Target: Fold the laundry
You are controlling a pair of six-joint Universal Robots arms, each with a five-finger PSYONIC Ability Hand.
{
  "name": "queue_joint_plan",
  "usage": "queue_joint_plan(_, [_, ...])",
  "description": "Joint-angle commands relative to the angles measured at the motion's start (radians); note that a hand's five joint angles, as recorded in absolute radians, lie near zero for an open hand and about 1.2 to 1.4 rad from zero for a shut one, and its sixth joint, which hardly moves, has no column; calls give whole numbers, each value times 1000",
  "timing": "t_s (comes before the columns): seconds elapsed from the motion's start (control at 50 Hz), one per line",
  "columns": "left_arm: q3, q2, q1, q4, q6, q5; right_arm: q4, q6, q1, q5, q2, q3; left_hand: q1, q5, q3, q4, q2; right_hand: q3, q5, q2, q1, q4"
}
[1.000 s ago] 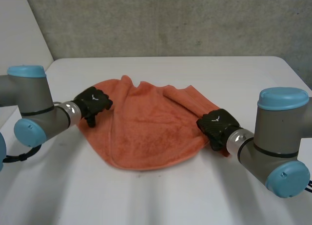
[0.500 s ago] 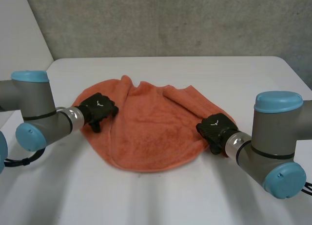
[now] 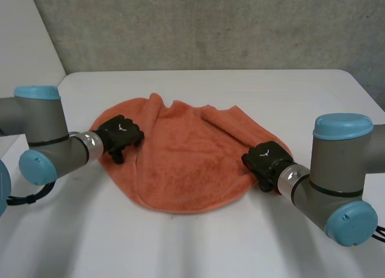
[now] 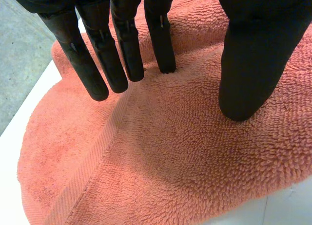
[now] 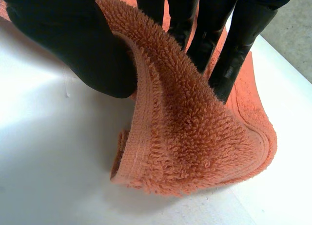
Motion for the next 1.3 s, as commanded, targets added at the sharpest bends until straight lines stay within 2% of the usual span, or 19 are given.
queue_joint_plan(0.02, [21, 6, -3, -43, 3, -4, 1, 0, 0, 0, 0, 0, 77, 70, 64, 70, 65, 214, 231, 229, 420, 204])
queue_joint_plan(0.2, [27, -12, -5, -73, 86, -51, 2, 0, 1, 0, 0, 0, 94, 87, 81, 87, 83, 214, 231, 229, 420, 204])
queue_joint_plan(0.42, [38, -20, -5, -73, 87, -50, 5, -20, 0, 2, 0, 1, 170, 163, 158, 163, 159, 214, 231, 229, 420, 204])
queue_joint_plan(0.5, [33, -17, -6, -71, 89, -57, 4, -20, 0, 2, 0, 1, 563, 556, 550, 556, 551, 214, 231, 229, 420, 204])
queue_joint_plan(0.52, [26, -8, -14, -63, 90, -57, 5, -20, 0, 2, 0, 1, 773, 766, 760, 766, 761, 214, 231, 229, 420, 204])
queue_joint_plan(0.62, [-3, 46, -19, -14, 89, -79, 5, -20, -2, 5, 0, 0, 775, 768, 762, 768, 764, 214, 231, 229, 420, 204])
queue_joint_plan(0.76, [-132, 181, -19, 153, 76, -145, 5, -18, -13, 11, 0, -8, 775, 768, 762, 768, 764, 214, 231, 229, 420, 204])
queue_joint_plan(0.92, [-321, 322, 3, 185, 76, -163, 24, -15, -22, 14, -18, -23, 775, 768, 762, 768, 764, 214, 231, 229, 420, 204])
queue_joint_plan(1.02, [-462, 408, 35, 184, 78, -231, 145, -23, -53, 9, -46, -40, 775, 768, 762, 768, 764, 214, 231, 229, 420, 204])
queue_joint_plan(1.12, [-606, 492, 73, 150, 82, -321, 416, -83, -63, 14, -64, -74, 775, 768, 762, 768, 764, 214, 231, 229, 420, 204])
queue_joint_plan(1.18, [-667, 525, 72, 122, 81, -343, 529, -115, -71, 23, -84, -77, 775, 768, 762, 768, 764, 214, 231, 229, 420, 204])
queue_joint_plan(1.3, [-691, 519, 66, 134, 76, -337, 548, -167, -76, 32, -107, -80, 775, 768, 762, 768, 764, 214, 231, 229, 420, 204])
